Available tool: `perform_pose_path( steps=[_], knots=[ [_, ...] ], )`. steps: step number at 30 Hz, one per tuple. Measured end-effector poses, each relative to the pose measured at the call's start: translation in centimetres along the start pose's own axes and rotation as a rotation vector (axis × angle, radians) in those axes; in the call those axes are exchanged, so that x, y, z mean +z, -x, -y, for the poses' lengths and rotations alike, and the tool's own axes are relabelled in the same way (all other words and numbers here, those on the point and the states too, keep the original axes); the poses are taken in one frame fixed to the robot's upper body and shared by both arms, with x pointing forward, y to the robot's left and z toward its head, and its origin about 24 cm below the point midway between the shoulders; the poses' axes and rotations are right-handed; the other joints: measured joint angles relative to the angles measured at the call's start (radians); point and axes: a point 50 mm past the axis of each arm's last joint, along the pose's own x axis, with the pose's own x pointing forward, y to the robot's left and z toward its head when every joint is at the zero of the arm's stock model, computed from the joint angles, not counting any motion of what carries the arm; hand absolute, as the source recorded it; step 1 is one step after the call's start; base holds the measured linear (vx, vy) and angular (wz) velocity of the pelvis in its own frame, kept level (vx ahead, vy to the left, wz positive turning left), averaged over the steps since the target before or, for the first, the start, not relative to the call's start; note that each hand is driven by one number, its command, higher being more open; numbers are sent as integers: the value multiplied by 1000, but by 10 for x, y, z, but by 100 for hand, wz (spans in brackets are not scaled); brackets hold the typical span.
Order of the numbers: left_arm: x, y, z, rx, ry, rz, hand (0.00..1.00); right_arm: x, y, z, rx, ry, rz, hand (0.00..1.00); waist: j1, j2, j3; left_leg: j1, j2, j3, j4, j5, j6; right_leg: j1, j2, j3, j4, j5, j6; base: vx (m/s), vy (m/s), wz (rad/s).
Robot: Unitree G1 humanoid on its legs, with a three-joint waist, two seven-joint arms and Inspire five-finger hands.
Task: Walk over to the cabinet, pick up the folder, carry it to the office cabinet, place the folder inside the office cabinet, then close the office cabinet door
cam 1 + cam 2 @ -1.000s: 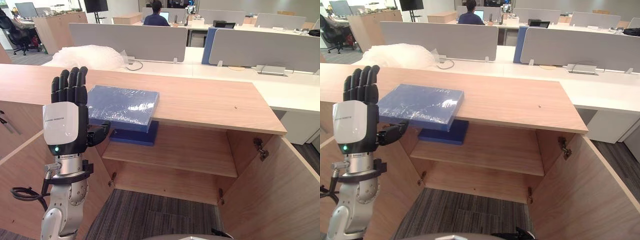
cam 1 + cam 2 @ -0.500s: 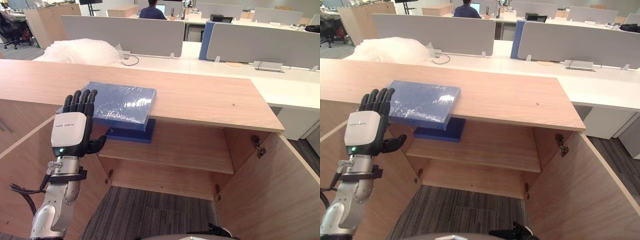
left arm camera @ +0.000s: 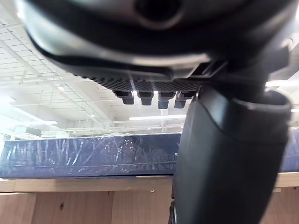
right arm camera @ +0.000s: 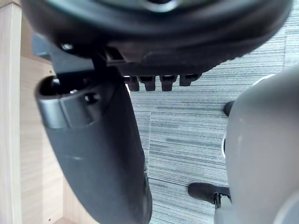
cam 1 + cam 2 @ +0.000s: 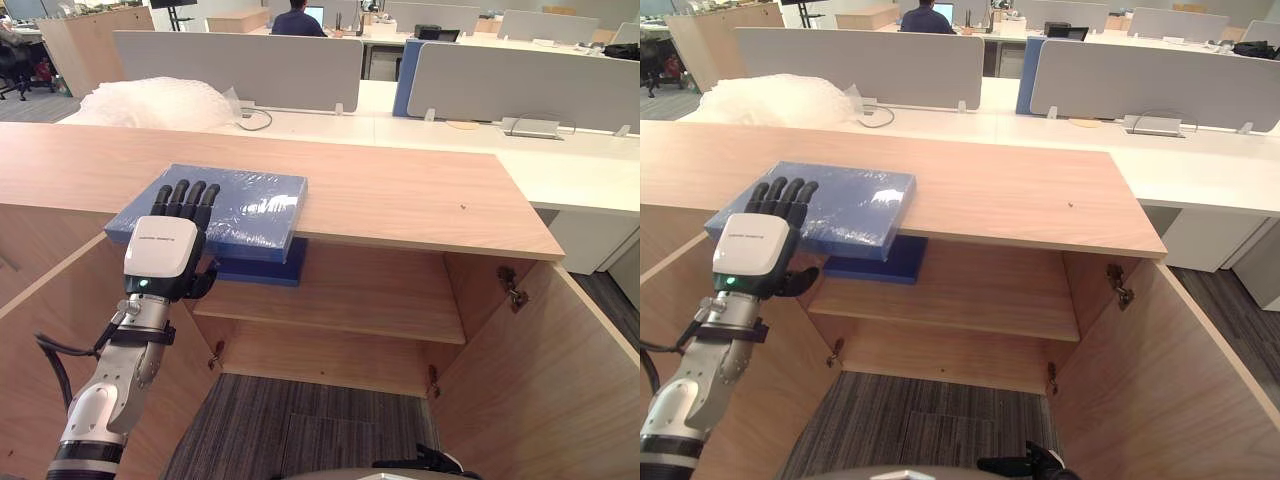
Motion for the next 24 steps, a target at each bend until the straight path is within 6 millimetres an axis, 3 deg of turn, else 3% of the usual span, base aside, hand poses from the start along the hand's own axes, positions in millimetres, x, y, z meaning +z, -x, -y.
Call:
perform_pose_path(
  steps=[4, 9, 10, 15, 24],
  knots=[
    [-1, -6, 1, -10, -37, 20, 100, 1, 0, 0, -1, 0, 4, 100, -7, 5, -4, 1, 0, 8, 0, -1, -1, 0, 1, 8, -6, 6, 0, -4, 5, -6],
    [1, -6, 16, -73, -30, 28, 100, 4, 0, 0, -2, 2, 17, 100, -18, 12, -7, 4, 1, 15, 0, -1, -1, -1, 1, 14, -7, 9, 0, -10, 6, -4],
    [2, -5, 19, -86, -28, 31, 0, 4, 0, 0, -2, 2, 17, 100, -20, 12, -7, 4, 1, 16, 0, -1, -1, -1, 1, 15, -8, 9, 0, -8, 5, -4],
    [0, -1, 29, -132, -26, 17, 0, 4, 0, 0, -7, 2, 17, 100, -25, 11, -8, 8, 4, 22, 0, -2, -2, -1, 3, 21, -9, 11, -2, -8, 3, -3],
    [-2, -24, 17, 38, -50, -54, 0, 5, 0, 1, -9, 4, 19, 100, -38, 11, -19, 18, 7, 43, 0, -7, -2, 3, 5, 41, -26, 24, 1, -15, 10, -7]
  ],
)
